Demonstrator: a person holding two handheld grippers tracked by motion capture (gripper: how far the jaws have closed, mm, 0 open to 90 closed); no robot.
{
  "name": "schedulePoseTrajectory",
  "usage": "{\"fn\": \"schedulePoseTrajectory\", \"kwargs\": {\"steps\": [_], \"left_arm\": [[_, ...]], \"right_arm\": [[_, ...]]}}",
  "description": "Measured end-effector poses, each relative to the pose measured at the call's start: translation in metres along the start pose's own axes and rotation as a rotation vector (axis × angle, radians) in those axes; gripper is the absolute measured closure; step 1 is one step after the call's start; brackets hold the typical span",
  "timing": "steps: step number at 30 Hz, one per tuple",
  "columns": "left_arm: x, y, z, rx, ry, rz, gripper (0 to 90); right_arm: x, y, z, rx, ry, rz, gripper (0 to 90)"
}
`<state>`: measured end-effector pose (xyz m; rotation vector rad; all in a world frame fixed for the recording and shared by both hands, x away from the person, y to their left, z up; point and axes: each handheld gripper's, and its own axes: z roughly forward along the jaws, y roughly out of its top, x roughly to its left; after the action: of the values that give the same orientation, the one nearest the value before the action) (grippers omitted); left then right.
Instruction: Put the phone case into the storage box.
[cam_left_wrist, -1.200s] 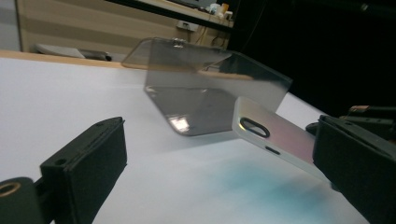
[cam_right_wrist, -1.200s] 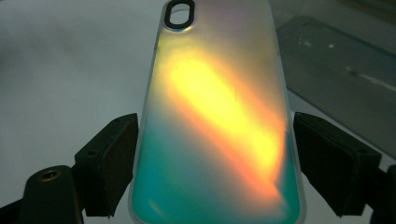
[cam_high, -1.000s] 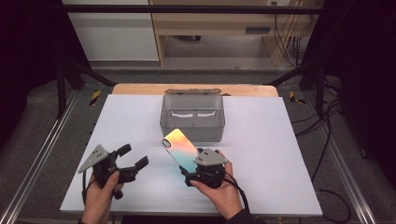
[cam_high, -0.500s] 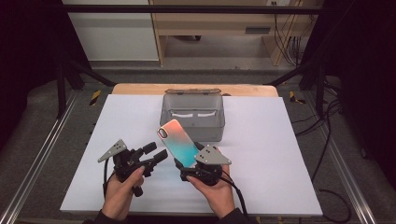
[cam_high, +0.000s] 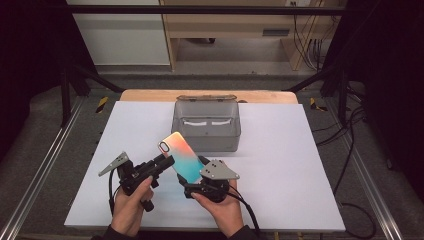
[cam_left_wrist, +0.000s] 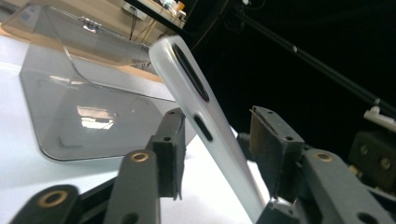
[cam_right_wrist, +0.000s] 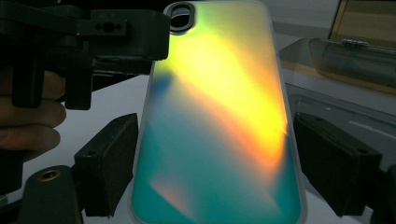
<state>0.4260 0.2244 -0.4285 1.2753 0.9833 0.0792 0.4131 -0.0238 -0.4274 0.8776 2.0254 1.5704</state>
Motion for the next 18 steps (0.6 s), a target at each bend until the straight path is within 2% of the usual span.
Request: {"fn": "schedulePoseTrajectory", "kwargs": {"steps": [2, 10, 18], "left_arm": [[0.005, 0.001, -0.004, -0.018, 0.003, -0.028, 60.4], [0.012, 0.005, -0.011, -0.053, 0.006, -0.071, 67.4], [0.014, 0.004, -0.013, -0.060, -0.012, -0.085, 75.0]], "right_arm": [[0.002, -0.002, 0.003, 0.006, 0.010, 0.002, 17.3], [0.008, -0.006, 0.007, 0.024, 0.030, -0.012, 17.3], [0.009, -0.010, 0.010, 0.045, 0.036, -0.032, 17.2]]}}
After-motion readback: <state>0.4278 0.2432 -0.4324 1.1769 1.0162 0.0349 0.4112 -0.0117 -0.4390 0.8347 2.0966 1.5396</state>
